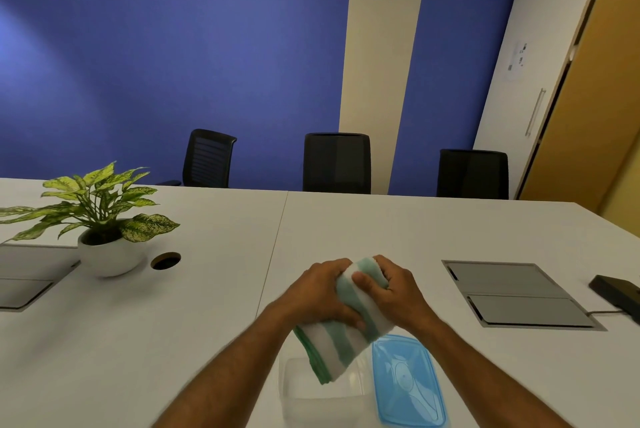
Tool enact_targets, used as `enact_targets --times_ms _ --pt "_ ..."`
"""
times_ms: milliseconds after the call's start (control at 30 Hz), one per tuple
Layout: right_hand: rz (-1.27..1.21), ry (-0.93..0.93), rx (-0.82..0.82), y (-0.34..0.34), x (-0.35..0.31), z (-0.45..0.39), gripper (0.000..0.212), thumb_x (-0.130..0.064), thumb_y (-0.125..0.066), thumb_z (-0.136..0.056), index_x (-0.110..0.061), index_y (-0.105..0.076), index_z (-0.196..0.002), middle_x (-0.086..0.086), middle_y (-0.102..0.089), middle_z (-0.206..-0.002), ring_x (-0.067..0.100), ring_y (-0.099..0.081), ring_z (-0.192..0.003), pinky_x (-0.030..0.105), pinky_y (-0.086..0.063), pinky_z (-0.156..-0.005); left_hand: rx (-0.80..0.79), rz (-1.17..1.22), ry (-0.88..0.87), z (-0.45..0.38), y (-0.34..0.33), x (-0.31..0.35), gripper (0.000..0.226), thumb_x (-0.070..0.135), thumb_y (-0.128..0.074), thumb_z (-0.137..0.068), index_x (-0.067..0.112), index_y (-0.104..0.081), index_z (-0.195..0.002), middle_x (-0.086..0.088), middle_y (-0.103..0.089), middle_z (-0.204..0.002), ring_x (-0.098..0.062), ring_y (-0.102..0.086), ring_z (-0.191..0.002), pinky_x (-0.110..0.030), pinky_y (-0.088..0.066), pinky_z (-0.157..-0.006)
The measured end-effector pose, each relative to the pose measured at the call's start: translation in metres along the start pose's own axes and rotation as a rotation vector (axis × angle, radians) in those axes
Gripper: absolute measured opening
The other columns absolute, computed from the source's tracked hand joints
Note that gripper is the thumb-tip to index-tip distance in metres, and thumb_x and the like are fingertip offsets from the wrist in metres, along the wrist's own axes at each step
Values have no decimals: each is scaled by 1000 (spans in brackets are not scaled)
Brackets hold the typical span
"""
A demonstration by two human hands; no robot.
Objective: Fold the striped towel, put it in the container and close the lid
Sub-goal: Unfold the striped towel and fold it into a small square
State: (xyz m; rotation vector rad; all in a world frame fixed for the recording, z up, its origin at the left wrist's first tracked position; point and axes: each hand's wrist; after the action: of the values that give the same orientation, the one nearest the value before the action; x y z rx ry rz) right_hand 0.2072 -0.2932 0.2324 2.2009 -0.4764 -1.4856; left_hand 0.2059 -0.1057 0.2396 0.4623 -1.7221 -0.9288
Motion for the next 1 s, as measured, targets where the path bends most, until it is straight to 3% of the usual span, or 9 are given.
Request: enact_targets --times_ms 100,333,433,500,567,633,767,867,1000 --pt "18 36 69 -4 5 1 56 -81 -51 -72 -25 -48 -76 -8 -53 -60 8 -46 -55 37 -48 -57 -36 -32 -11 1 5 1 75 67 -83 -48 48 -44 -109 25 -58 -95 2 -58 -86 -12 -42 -64" --pt "135 107 156 1 11 1 61 -88 -35 -73 -27 -36 -72 -7 -41 -52 10 -41 -47 34 -42 -48 -232 -133 15 2 33 -9 65 49 -92 -49 43 -50 -99 20 -56 -94 -3 -57 -84 -15 -43 -61" --pt "115 88 172 5 9 2 66 -90 -34 -70 -25 -37 -71 -8 -41 -53 10 -40 -47 31 -41 -49 -244 54 52 7 39 -19 52 31 -96 -52 32 -63 -93 14 -65 -91 -8 -65 -83 -19 -53 -61" --pt "31 31 193 6 5 2 70 -91 -44 -65 -21 -43 -72 -9 -47 -55 6 -42 -50 26 -41 -51 -212 270 89 12 40 -25 58 19 -95 -54 25 -65 -103 3 -69 -97 -17 -68 -88 -25 -59 -65" --pt "-134 -75 158 8 1 2 60 -78 -66 -60 -22 -53 -78 -8 -60 -67 7 -54 -60 30 -49 -58 -136 487 139 17 39 -30 68 13 -95 -53 22 -61 -111 -10 -68 -103 -25 -68 -89 -28 -59 -67" --pt "-345 -175 52 12 0 1 53 -54 -85 -58 -25 -60 -95 2 -72 -90 22 -69 -83 45 -59 -75 -28 670 182 20 37 -35 73 16 -95 -50 21 -58 -112 -14 -65 -101 -26 -66 -85 -29 -57 -65" --pt "-620 -251 -127 23 1 0 65 -20 -83 -66 -16 -53 -123 18 -72 -111 38 -68 -104 55 -56 -90 179 1017 261 23 31 -43 70 21 -93 -51 18 -52 -108 -14 -65 -98 -28 -67 -81 -31 -56 -56" --pt "-671 -326 -163 24 6 -1 59 0 -75 -76 -10 -43 -124 23 -65 -119 35 -66 -101 45 -59 -78 303 1181 304 21 26 -44 61 16 -88 -56 17 -49 -103 -15 -67 -95 -29 -66 -78 -36 -54 -56" --pt "-669 -325 -99 23 12 -3 38 6 -71 -80 -17 -44 -92 8 -62 -103 25 -62 -87 31 -52 -52 365 1311 297 21 21 -47 46 5 -90 -59 20 -52 -78 -10 -63 -85 -29 -62 -75 -36 -50 -57"
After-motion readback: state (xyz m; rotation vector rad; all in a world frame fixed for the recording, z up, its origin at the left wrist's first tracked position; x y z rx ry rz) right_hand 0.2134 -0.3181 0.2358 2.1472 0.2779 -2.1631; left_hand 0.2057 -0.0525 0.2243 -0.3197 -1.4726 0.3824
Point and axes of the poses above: each hand's wrist, its own z-axis away from the middle knuckle, its own y-axis out of the back of the hand, x = y × z
